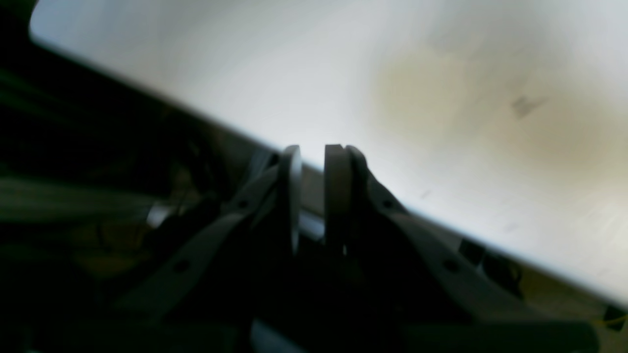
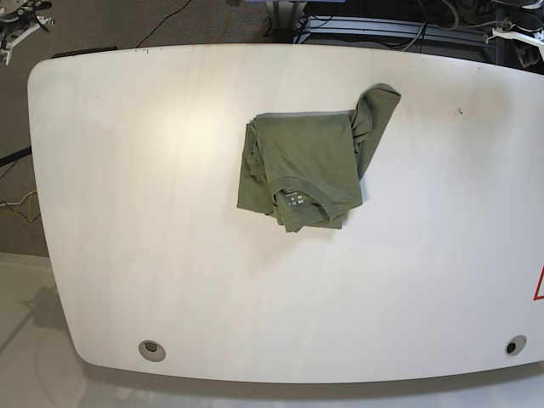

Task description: Fold the T-shirt properly

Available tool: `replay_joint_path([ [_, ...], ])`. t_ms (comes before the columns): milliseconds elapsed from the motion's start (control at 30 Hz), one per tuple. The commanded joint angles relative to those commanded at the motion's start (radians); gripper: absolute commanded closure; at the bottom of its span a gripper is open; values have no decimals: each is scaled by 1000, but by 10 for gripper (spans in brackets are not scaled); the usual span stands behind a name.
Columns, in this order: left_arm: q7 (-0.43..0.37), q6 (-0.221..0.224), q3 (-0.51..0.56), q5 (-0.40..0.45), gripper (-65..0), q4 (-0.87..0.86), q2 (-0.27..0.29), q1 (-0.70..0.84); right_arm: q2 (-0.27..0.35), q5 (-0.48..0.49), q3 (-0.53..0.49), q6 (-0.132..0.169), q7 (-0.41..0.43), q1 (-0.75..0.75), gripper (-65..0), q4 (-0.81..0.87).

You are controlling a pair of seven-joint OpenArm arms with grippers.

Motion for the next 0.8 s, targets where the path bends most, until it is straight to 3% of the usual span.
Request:
replay_joint_path([
  [167, -3, -2, 17, 3, -73, -170, 8, -6, -14, -83, 83, 0, 158, 0, -15, -209],
  [333, -55, -28, 123, 21, -73, -351, 3, -40, -11, -164, 140, 0, 336, 3, -15, -437],
  [700, -316, -35, 336, 422, -73, -933, 8, -310, -11, -394, 177, 0, 606, 78, -15, -888],
  [800, -402, -35, 361, 516, -77, -1186, 3, -437, -9, -482, 177, -65, 678, 101, -15, -1017],
])
